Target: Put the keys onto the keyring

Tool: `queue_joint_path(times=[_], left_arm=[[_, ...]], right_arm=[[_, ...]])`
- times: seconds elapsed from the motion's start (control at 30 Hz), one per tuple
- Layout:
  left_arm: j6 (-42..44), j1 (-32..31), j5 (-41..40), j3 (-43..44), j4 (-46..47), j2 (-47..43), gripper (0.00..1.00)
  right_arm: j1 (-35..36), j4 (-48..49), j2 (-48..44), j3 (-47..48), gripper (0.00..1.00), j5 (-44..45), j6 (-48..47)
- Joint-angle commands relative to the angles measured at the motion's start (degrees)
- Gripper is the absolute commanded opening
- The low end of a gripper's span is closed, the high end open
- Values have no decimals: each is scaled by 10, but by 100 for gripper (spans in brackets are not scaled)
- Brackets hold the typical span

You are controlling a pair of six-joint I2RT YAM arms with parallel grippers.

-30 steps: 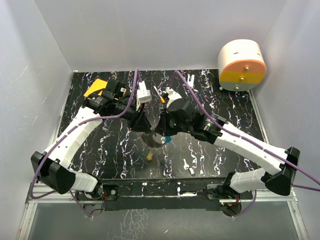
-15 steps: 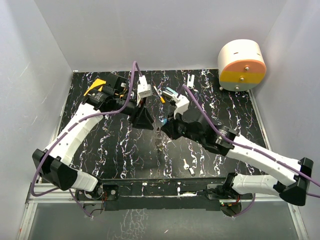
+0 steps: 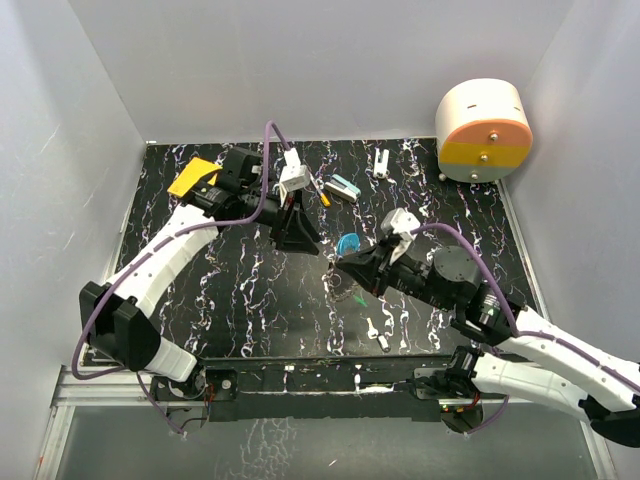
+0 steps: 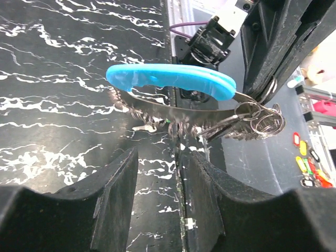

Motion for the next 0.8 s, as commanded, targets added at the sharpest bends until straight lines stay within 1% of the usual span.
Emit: queue_joint_path(times=[0.0, 0.13, 0.3, 0.53, 0.67, 0.77], left_arm=[[-52, -9, 76, -35, 87, -18, 42], [-37, -23, 94, -39, 68, -22, 42], [-20, -34, 113, -43, 36, -38, 42], [-11, -66, 113, -84, 30, -52, 42], [54, -105, 95, -82, -30, -47, 42], [66, -118, 93, -80, -40, -51, 42]], right_arm=[[1, 108, -28, -35, 8, -72, -29], [1, 153, -49, -72, 8, -117, -54], [1, 211, -70, -113, 8, -129, -63], [0, 259, -51, -118, 8, -141, -61], [1, 282, -36, -118, 8, -142, -57], [1, 281, -26, -111, 8, -143, -52]])
